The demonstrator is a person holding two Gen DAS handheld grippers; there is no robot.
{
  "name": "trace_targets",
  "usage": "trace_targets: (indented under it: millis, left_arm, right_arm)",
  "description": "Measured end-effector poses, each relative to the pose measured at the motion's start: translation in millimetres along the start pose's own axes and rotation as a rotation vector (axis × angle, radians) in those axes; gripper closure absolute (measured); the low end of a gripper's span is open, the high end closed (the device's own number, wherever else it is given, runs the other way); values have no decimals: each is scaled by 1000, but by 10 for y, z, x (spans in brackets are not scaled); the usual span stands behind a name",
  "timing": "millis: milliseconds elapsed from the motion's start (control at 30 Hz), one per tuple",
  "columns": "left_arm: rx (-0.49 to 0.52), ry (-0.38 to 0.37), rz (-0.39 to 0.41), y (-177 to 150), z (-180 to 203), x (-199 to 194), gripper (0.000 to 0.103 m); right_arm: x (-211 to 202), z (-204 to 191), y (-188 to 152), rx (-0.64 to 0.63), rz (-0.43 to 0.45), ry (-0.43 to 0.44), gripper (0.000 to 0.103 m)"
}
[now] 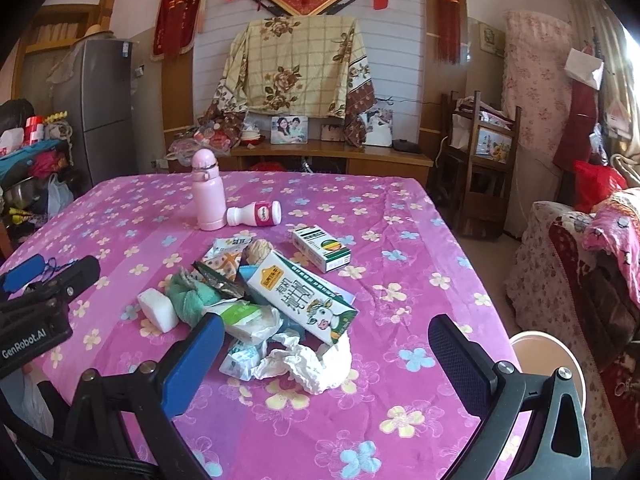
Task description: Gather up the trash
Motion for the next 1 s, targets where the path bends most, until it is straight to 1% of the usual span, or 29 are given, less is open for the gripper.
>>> trace_targets:
  millis: [167,367,467,600,767,1000]
  left_arm:
    - [-10,6,-20,-22,-74,40,0]
    - [-12,-2,-33,-37,-70,52,0]
    - [-4,-8,-35,-41,-48,38,0]
    - [-1,2,-47,-46,-44,50,0]
    - [-25,-8,-76,-63,-32,80,0]
    - [3,-16,-66,-69,90,23,0]
  right_arm:
    - [72,-30,2,3,-11,24,0]
    - [117,-45,-48,-3,-31,32,0]
    - [102,-25,-61,15,-31,39,0]
    - [55,4,-102,23,-23,49,0]
    - [37,99,-151,45,-35,59,0]
    - [37,294,-204,114,-49,65,0]
Point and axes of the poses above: each gripper's, at about its wrist camera, not at the fingertips, and x roughly the way its jaws point, z to its right, y to its top, the point moved 3 cm from there along x, roughly the way its jaws point, and after that the axes turned 2 degrees about -x, right-handed, at the moved point
